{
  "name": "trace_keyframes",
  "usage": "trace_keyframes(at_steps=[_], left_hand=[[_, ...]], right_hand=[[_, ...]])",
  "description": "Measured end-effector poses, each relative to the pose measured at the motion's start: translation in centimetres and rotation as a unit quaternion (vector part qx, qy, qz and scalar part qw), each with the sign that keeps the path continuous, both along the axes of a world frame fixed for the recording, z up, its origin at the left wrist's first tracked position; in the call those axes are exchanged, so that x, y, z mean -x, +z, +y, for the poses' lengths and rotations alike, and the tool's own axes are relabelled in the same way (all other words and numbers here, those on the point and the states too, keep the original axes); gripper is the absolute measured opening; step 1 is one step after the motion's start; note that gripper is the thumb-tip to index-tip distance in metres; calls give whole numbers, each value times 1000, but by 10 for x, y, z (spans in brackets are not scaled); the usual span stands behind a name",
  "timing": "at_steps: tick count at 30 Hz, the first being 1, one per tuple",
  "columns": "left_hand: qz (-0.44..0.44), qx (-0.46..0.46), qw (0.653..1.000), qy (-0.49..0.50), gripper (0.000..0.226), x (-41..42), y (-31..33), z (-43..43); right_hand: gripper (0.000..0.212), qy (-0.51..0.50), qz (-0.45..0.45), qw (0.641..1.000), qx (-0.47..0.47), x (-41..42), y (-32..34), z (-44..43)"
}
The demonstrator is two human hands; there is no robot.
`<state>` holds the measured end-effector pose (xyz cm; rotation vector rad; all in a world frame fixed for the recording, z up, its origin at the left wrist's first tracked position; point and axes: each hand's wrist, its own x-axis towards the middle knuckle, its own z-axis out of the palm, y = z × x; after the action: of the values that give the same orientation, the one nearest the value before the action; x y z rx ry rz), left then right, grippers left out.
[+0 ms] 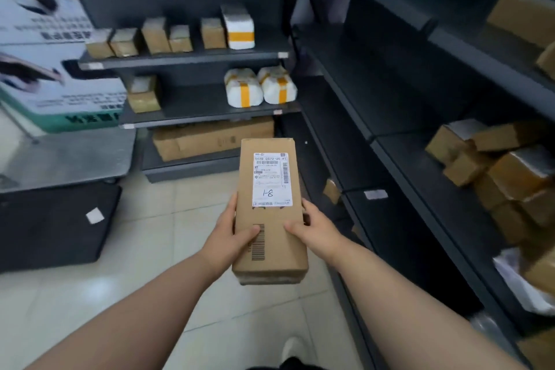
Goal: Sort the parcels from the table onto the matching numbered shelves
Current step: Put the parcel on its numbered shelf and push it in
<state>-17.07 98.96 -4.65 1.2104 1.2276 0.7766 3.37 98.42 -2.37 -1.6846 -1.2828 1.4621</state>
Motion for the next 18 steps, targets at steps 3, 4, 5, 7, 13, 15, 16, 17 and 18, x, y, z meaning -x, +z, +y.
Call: trace_keyframes(at_steps=[3,4,5,7,13,15,16,17,18], left_hand=[[-13,3,998,61,73,3,-1,17],[-17,5,996,83,69,4,-2,21],[-17,8,994,106,66,7,-2,26],[-15,27,988,152,62,12,-5,36],[-10,66,974,217,57,49,-14,77],[-10,71,973,218,56,68,-20,96],[-8,74,974,216,56,79,-22,108],[-5,75,974,213,56,92,-25,120],[-6,74,975,211,57,105,-27,134]], right_hand=[[48,60,-4,998,3,6,3,38],[50,76,-3,997,6,10,1,50],[50,90,-2,996,9,15,-1,60],[47,112,3,993,18,28,-7,78],[44,138,9,990,38,74,-28,135],[49,141,15,989,43,93,-35,159],[53,143,17,989,46,104,-37,171],[56,143,17,988,47,116,-40,184],[58,141,18,989,46,127,-43,197]])
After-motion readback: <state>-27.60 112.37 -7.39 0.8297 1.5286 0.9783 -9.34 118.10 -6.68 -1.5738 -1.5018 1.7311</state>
